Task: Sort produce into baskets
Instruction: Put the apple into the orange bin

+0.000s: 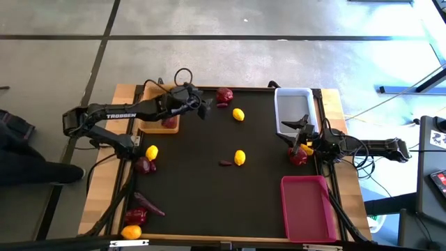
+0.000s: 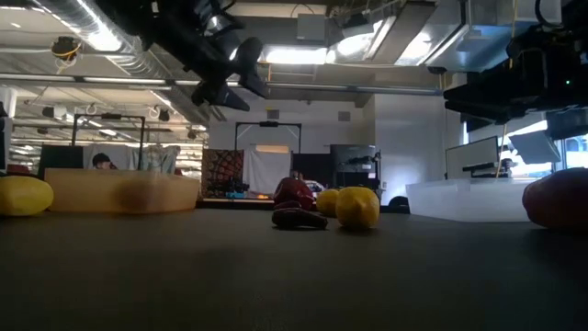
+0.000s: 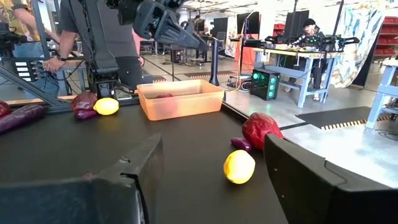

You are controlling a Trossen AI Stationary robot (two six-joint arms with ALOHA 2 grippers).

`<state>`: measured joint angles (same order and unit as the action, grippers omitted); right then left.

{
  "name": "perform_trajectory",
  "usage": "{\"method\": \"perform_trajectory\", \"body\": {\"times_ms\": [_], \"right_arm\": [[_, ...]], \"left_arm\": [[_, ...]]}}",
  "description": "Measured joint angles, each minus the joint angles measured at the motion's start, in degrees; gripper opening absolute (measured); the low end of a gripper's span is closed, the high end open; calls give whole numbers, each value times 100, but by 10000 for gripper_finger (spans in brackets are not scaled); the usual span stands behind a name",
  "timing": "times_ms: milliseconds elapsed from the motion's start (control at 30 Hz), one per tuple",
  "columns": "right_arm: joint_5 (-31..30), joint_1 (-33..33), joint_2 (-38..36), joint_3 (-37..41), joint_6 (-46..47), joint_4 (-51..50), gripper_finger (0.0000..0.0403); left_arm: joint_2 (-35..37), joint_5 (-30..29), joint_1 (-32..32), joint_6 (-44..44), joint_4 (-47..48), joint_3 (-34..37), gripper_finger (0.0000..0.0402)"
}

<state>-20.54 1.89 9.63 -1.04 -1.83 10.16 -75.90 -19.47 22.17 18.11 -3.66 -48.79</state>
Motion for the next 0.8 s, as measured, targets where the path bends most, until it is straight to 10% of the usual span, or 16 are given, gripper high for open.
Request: {"method": "perform_trajectory", "body": {"times_ms": [800], "right_arm": [[1,0,0,0,-2,-7,239]], "left_arm": [[-1990,289,563,-918,1756,-2548,296]]}}
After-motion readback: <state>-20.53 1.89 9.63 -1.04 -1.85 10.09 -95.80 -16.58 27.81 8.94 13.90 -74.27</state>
